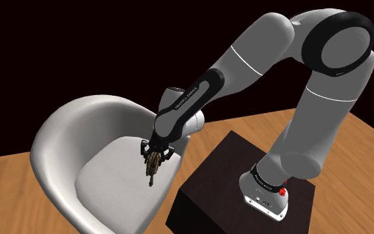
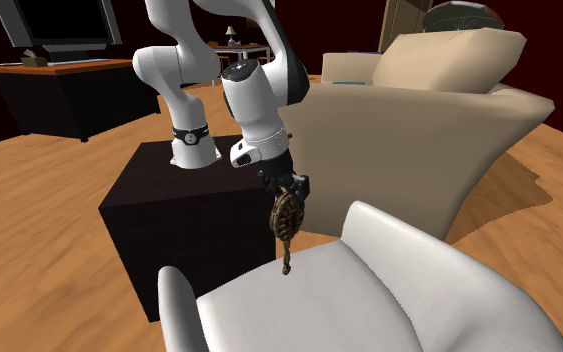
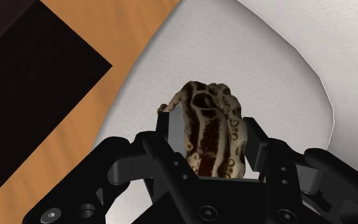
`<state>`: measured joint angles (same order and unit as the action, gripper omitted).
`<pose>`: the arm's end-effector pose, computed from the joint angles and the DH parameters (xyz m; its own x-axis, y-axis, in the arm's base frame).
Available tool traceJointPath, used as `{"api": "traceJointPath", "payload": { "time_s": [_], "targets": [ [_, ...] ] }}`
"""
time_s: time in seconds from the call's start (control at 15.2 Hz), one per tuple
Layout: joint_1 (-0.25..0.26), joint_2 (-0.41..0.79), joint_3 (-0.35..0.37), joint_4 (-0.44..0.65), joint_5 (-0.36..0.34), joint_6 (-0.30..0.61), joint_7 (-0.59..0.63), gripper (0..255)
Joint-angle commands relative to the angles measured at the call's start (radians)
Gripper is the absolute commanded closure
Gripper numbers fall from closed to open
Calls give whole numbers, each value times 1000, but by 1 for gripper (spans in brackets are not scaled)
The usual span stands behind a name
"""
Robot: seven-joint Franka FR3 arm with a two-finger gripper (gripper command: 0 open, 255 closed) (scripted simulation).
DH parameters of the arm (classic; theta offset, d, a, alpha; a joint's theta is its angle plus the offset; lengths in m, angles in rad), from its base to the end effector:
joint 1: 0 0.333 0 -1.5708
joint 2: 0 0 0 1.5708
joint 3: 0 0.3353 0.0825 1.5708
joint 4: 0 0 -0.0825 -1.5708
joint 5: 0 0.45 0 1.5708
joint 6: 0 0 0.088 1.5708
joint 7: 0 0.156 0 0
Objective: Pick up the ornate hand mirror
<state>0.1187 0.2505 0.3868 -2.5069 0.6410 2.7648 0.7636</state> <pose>0.4342 0.2421 0.1024 0.6357 -0.7177 -0.2843 -0.7692 -0.6202 -0.1541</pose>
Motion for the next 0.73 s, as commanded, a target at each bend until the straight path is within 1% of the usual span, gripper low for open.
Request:
{"api": "traceJointPath", "payload": {
  "time_s": [0.0, 0.66],
  "targets": [
    [0, -1, 0, -1, 0, -1, 1, 255],
    [-2, -156, -11, -15, -43, -138, 74, 255]
  ]
}}
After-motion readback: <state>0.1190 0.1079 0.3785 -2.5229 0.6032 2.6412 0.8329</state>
